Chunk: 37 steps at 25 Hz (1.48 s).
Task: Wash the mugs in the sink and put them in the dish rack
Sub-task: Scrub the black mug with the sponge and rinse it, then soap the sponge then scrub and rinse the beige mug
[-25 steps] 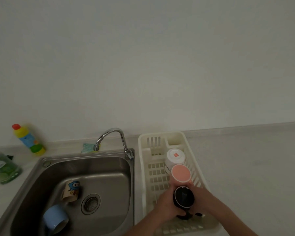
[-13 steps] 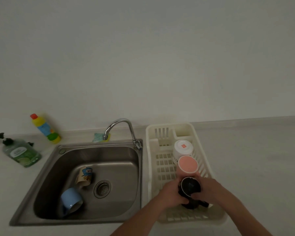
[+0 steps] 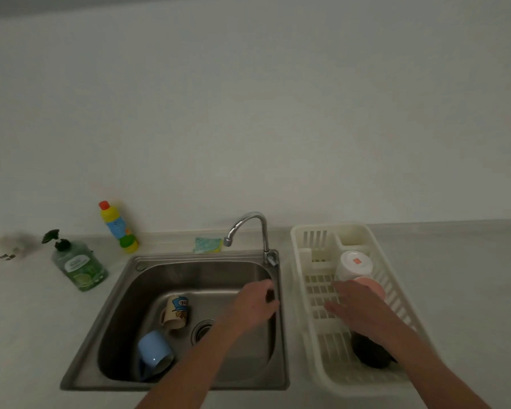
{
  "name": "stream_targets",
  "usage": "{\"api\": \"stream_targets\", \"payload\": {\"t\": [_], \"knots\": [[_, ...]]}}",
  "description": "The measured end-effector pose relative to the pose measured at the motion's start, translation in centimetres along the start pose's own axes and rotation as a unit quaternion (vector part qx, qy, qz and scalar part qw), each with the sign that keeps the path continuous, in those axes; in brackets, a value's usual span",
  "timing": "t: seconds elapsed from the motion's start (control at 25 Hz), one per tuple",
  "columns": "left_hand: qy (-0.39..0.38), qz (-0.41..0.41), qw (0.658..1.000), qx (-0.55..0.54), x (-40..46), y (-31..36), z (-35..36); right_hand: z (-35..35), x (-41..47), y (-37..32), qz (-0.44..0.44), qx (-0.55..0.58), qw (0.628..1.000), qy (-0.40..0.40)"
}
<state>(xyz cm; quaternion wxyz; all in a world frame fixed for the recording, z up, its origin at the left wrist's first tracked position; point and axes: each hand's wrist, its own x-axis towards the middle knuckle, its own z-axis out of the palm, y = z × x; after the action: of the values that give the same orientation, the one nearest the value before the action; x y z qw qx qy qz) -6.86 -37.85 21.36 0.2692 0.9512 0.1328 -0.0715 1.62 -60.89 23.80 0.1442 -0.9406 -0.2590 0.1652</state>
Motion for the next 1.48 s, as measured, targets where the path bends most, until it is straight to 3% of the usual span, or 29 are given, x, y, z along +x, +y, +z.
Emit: {"api": "stream_targets", "payload": {"t": [0.32,0.52,0.96,1.32,1.48], "knots": [[0.006,-0.044,0.996,0.081,-6.6,-18.0,-6.4,8.1,3.7,-18.7,-0.062,-0.029,0.997,-0.033],[-0.018,-0.068,0.994,0.087,-6.8,-24.9,-8.0,12.5,5.8,-25.1,-0.057,-0.036,0.996,-0.059],[-0.079,-0.146,0.985,0.041,-1.0,-30.8,-6.6,17.6,15.5,-27.0,-0.058,-0.065,0.992,-0.097],[-0.102,-0.222,0.962,-0.126,5.5,-34.2,-6.5,19.6,25.8,-28.0,-0.021,-0.037,0.994,-0.104],[-0.133,-0.212,0.962,-0.104,11.5,-41.8,0.5,20.5,30.1,-28.7,-0.012,-0.068,0.997,-0.046]]}}
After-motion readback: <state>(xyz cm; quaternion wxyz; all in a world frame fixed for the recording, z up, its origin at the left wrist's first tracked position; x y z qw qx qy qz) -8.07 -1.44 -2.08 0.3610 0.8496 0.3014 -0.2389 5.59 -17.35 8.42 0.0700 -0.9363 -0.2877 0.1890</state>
